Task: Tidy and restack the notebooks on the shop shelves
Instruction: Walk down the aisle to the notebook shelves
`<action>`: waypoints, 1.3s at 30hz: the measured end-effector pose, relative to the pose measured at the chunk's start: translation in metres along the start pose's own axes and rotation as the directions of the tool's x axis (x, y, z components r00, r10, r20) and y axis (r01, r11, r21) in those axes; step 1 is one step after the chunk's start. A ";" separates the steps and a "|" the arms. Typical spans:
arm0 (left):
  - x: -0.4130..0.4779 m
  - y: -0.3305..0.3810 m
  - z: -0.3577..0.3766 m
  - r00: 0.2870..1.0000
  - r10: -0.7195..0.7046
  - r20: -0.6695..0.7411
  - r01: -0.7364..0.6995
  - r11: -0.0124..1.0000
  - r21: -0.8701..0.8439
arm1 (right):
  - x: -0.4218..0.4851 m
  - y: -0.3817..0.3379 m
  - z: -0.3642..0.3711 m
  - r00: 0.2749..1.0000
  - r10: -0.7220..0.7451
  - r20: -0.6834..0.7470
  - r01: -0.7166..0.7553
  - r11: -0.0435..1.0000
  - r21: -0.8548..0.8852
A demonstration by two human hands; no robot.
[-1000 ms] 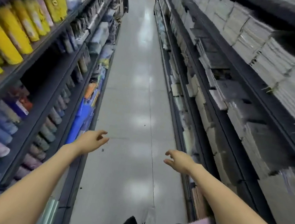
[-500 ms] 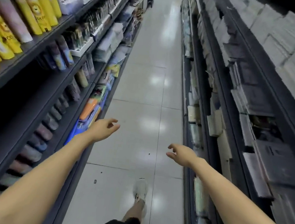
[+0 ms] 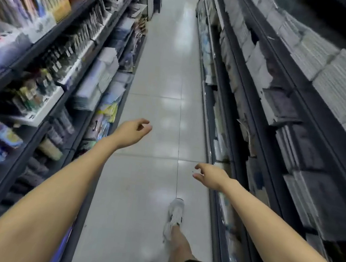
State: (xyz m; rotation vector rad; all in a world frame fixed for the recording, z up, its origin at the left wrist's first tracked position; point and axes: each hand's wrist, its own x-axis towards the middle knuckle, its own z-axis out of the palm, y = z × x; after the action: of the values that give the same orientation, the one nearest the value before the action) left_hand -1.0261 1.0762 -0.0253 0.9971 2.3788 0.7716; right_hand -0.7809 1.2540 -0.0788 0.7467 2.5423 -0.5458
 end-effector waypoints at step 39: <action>1.179 0.002 -0.333 0.990 0.128 0.066 -0.132 0.990 0.053 | 1.034 0.034 -0.651 0.998 0.042 -0.057 -0.039 0.998 0.045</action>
State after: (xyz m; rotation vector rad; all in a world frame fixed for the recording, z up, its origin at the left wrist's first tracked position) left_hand -1.9748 1.8506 0.0090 1.1925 2.3122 0.7105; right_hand -1.7374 2.0147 -0.0683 0.8388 2.5693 -0.5761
